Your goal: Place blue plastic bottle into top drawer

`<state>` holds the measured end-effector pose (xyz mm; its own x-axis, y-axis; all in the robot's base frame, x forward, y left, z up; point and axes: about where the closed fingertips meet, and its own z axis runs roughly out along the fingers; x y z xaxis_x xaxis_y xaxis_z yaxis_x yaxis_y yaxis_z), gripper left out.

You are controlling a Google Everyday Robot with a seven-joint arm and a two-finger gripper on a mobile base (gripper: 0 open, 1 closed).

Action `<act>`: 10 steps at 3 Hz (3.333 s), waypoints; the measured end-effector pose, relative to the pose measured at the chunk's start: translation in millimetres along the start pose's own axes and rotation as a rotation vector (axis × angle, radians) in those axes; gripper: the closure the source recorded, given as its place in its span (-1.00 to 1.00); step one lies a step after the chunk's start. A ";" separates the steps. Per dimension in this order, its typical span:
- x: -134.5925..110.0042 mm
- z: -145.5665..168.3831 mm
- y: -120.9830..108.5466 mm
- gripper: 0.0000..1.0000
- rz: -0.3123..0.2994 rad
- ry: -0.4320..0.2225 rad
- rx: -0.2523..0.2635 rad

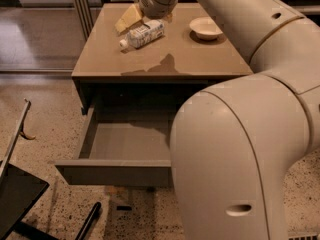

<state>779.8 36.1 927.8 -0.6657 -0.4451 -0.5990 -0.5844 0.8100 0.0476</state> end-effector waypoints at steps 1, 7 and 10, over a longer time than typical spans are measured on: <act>-3.0 15.0 -0.1 -1.00 0.162 0.019 0.029; -30.6 76.5 -12.4 -1.00 0.602 0.031 0.151; -21.7 103.6 -53.6 -1.00 0.738 0.027 0.250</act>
Offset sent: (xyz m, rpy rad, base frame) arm 0.0267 0.0114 -0.0228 0.1409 0.2074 -0.4770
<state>873.6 41.9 855.4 -0.8544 0.2364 -0.4628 0.1342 0.9607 0.2429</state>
